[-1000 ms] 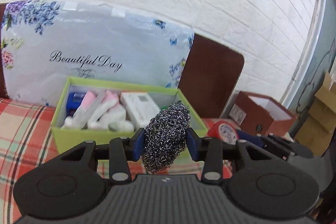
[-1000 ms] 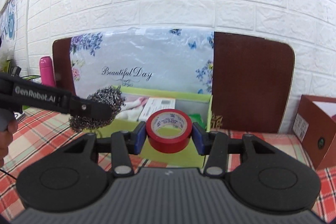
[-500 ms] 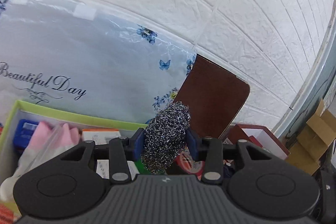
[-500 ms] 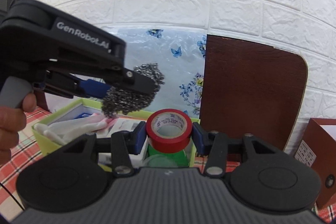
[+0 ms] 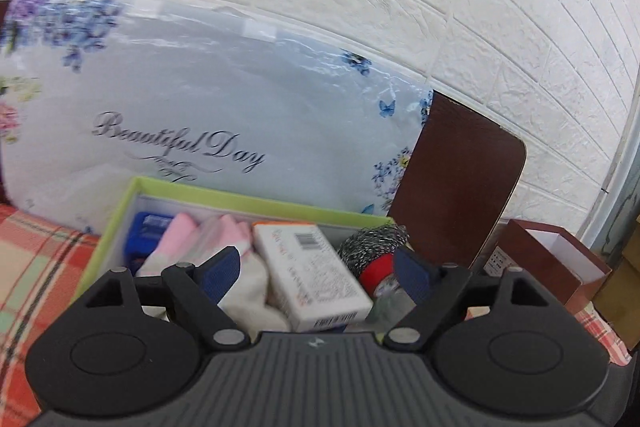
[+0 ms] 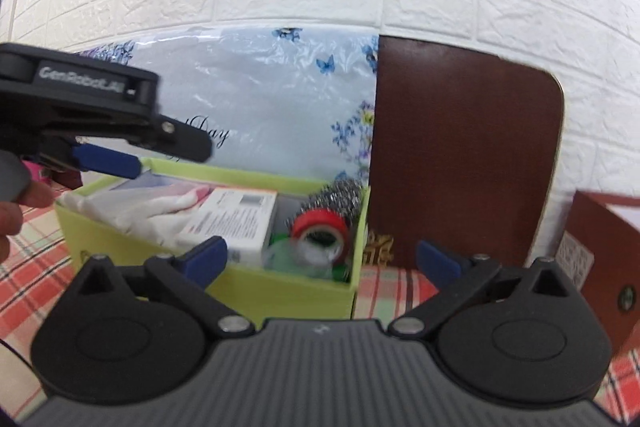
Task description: Organize objects
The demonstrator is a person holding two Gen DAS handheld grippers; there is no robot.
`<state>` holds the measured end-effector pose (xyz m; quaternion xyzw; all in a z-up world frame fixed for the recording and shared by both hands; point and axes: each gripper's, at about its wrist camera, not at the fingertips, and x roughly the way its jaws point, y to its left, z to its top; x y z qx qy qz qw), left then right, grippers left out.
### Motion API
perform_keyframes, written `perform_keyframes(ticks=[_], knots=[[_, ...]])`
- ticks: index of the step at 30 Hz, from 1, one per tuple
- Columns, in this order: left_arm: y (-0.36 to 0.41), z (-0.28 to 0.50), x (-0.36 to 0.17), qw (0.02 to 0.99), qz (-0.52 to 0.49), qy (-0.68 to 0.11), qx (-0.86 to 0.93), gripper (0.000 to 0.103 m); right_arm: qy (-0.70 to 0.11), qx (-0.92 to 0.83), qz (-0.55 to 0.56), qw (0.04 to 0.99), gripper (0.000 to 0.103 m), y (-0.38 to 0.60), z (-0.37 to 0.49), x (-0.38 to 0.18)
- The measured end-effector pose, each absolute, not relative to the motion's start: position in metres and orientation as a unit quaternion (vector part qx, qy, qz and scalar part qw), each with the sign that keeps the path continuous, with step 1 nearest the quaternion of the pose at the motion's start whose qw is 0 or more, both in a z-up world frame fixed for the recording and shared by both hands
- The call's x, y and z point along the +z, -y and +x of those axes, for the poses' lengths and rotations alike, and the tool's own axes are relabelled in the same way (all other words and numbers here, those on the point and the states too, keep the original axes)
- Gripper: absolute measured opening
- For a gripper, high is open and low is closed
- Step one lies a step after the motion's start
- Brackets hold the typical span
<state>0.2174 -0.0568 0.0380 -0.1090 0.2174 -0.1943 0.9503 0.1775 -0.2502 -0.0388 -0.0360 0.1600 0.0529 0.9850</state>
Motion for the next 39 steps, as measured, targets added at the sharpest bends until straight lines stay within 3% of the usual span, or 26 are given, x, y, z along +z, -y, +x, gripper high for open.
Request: perform_keyframes(ticks=[13,39], knots=[[0.027,0.116,0.014,0.942,-0.014,-0.33,-0.06,0.09,-0.297,0.038,0.001,0.954,0.103,0.243,0.082,-0.051],[0.012,0.02,0.019,0.951,0.03,-0.305,-0.042,0.09,-0.251,0.02,-0.004,0.968,0.103,0.219,-0.009,-0.024]])
